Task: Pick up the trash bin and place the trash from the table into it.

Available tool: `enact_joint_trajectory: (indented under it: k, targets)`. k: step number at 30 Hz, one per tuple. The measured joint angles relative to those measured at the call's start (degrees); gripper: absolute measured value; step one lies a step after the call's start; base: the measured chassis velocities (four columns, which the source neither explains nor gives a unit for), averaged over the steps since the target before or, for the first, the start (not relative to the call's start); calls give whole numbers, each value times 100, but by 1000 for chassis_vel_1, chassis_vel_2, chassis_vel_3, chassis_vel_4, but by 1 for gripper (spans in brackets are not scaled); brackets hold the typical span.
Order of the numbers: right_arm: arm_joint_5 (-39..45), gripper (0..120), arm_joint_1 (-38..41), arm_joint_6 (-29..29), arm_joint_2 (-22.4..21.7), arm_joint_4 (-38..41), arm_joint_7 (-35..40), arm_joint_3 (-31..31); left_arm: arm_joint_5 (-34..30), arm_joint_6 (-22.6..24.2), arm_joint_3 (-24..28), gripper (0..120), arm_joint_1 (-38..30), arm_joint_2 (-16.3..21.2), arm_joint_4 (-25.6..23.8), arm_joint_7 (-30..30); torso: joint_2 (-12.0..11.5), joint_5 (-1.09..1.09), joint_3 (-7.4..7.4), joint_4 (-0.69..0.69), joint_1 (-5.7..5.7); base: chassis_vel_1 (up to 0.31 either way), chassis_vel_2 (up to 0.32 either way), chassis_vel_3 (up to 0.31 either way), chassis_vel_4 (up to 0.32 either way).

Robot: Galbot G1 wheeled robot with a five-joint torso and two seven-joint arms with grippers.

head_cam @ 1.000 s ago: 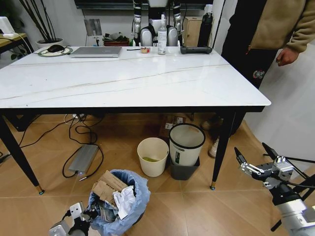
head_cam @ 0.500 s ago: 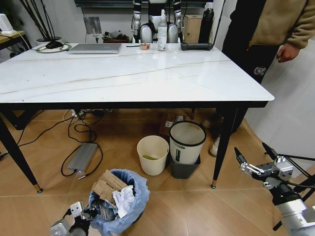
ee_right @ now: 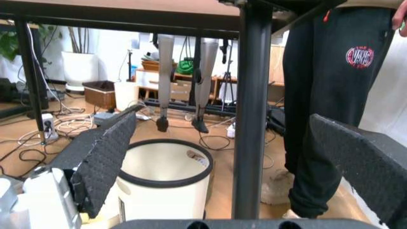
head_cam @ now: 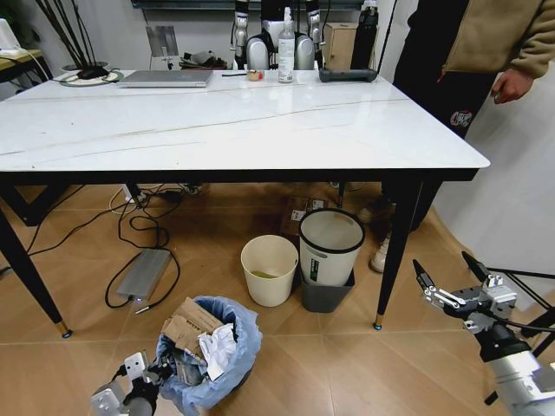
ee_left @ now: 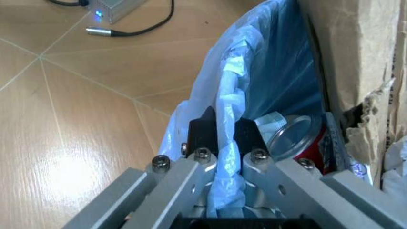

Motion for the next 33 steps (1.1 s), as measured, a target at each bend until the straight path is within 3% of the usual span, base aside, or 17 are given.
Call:
enact_joint_trajectory:
  k: [11,33]
  targets:
    - [0,100,0,0,0,0,0,0,84,-140,15,0,-62,4,196,37,-182,0,-143,0,-40,0,0,0,0]
    - [0,100,0,0,0,0,0,0,-119,-159,-9,0,-645,-10,893,-59,-149,0,-121,0,-28,0,0,0,0]
